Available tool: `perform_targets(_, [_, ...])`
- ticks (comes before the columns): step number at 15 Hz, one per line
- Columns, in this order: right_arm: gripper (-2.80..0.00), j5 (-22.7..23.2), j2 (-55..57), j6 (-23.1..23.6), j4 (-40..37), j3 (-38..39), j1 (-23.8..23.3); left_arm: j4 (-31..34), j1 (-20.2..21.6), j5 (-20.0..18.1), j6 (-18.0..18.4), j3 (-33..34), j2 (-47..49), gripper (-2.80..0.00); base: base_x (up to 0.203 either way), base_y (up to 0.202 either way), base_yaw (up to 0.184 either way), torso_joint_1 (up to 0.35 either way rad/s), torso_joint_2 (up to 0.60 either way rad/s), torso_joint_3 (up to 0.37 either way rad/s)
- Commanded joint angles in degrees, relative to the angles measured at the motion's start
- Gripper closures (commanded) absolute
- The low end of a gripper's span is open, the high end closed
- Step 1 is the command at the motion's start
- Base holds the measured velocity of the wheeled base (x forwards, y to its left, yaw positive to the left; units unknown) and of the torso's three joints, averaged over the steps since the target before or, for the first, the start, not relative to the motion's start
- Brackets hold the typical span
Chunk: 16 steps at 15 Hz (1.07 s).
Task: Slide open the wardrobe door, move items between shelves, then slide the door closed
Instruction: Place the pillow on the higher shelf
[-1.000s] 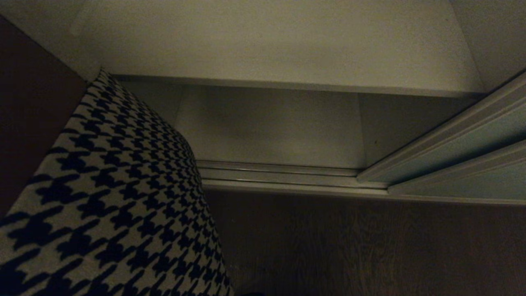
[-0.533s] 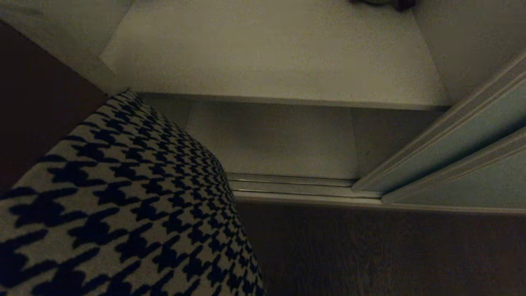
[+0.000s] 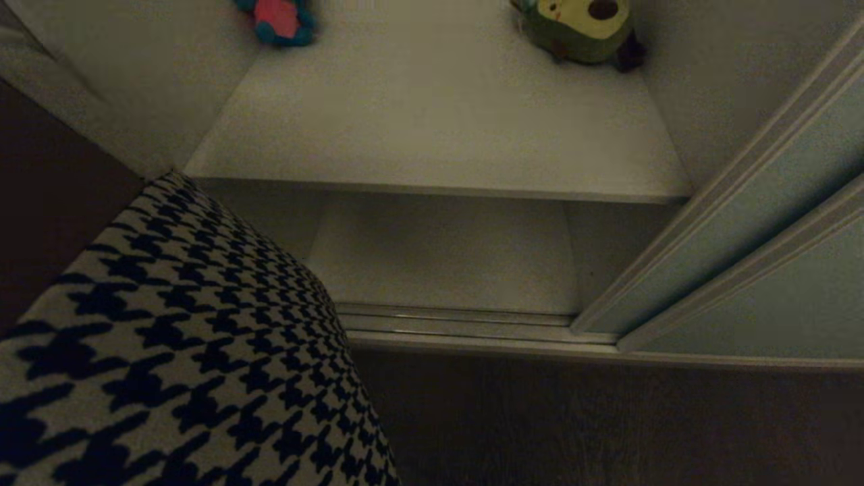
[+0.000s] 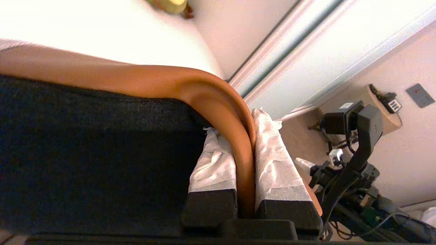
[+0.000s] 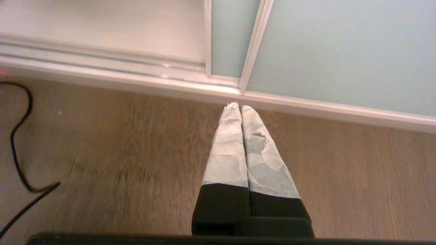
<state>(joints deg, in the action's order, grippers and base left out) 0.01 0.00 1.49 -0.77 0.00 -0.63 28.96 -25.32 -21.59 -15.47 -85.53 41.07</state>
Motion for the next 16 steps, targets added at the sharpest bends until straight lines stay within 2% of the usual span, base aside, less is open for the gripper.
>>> perform_targets(1, [0.0,0.0,0.1,0.0,0.0,0.2,-0.1,0.1,0.0,-0.1,-0.1,0.1,0.2,0.0,0.0,0.0,0.0,0.002,0.0,0.2])
perform_targets(6, [0.0,0.0,0.1,0.0,0.0,0.2,0.0,0.1,0.0,-0.1,-0.1,0.2,0.2,0.0,0.0,0.0,0.0,0.001,0.0,0.203])
perform_targets(16, [0.0,0.1,0.1,0.0,0.0,0.2,0.0,0.1,0.0,0.1,-0.2,0.6,-0.1,0.0,0.0,0.0,0.0,0.003,0.0,0.022])
